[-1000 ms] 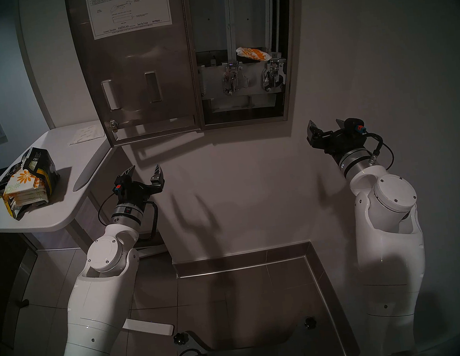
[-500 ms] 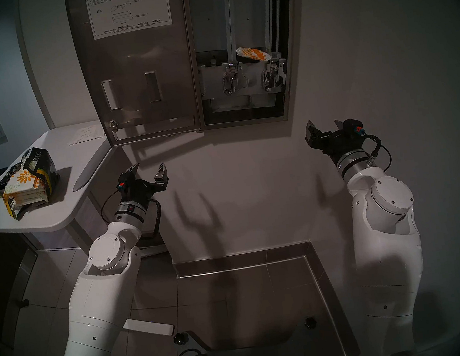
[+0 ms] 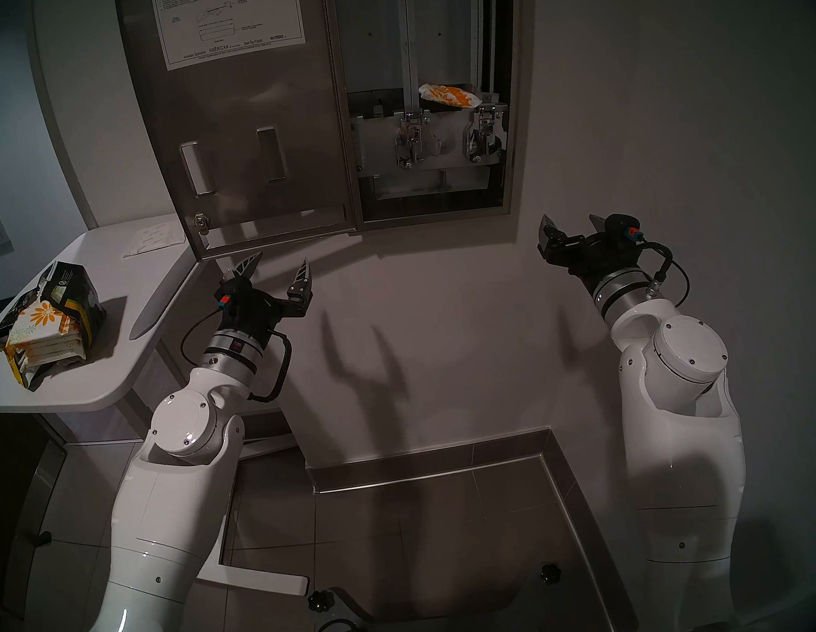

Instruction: Open the dispenser door, put the pads inside, close the door

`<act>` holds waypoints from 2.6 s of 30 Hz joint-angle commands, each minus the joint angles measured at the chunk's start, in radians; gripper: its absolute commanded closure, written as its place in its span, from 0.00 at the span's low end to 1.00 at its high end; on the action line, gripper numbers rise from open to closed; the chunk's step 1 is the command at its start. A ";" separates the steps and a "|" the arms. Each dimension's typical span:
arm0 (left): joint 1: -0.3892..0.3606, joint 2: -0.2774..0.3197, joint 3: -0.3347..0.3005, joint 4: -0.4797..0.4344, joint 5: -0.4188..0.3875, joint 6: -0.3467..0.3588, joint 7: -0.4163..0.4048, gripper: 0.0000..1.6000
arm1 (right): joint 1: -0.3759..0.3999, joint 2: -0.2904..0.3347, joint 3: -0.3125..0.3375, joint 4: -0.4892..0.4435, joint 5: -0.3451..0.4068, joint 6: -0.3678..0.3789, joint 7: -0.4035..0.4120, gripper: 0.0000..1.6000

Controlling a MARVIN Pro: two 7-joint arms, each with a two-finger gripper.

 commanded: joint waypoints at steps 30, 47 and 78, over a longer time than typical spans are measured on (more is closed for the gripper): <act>0.028 0.061 -0.077 -0.232 0.017 0.050 -0.007 0.00 | 0.040 0.065 0.061 0.016 0.081 0.013 0.125 0.00; 0.030 0.063 -0.074 -0.233 0.028 0.051 0.005 0.00 | 0.193 0.068 -0.122 0.039 -0.039 -0.085 0.115 0.00; 0.031 0.072 -0.069 -0.234 0.019 0.045 0.012 0.00 | -0.029 0.043 -0.115 -0.250 -0.220 -0.026 -0.086 0.00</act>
